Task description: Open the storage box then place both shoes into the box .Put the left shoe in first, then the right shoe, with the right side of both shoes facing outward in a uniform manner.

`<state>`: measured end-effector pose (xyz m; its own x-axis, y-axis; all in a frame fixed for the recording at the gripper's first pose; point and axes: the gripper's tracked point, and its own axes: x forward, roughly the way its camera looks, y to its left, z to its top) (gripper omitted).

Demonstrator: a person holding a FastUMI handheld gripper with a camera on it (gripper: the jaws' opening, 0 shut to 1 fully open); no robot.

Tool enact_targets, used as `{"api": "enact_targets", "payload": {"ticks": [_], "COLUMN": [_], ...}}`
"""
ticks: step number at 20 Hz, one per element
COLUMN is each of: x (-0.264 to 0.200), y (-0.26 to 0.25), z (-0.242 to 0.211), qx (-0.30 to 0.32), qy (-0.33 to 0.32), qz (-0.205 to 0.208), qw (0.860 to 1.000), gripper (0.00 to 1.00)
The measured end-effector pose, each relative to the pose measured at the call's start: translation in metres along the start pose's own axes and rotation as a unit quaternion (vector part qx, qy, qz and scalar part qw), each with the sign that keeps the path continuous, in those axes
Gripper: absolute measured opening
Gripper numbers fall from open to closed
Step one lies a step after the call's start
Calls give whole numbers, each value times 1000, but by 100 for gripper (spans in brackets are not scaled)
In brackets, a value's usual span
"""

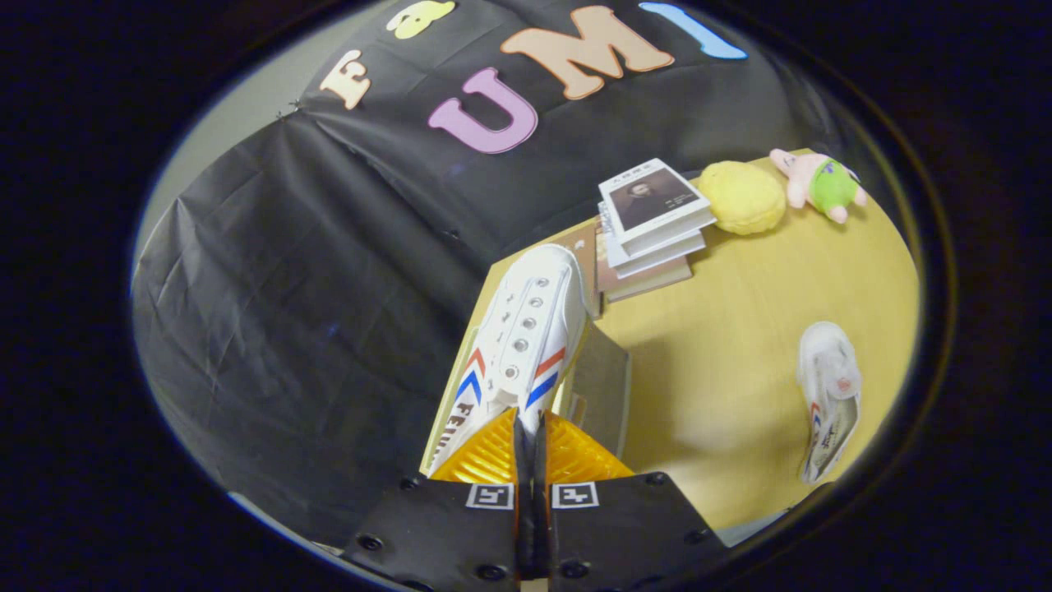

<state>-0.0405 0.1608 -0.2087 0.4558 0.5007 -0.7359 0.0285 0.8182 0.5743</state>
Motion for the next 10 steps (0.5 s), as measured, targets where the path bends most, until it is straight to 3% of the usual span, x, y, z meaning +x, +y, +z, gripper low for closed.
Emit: {"api": "enact_targets", "payload": {"ticks": [10], "x": [65], "y": [37], "z": [-45], "qx": [-9], "qy": [43], "qz": [-6], "qw": [999], "gripper": [3]}}
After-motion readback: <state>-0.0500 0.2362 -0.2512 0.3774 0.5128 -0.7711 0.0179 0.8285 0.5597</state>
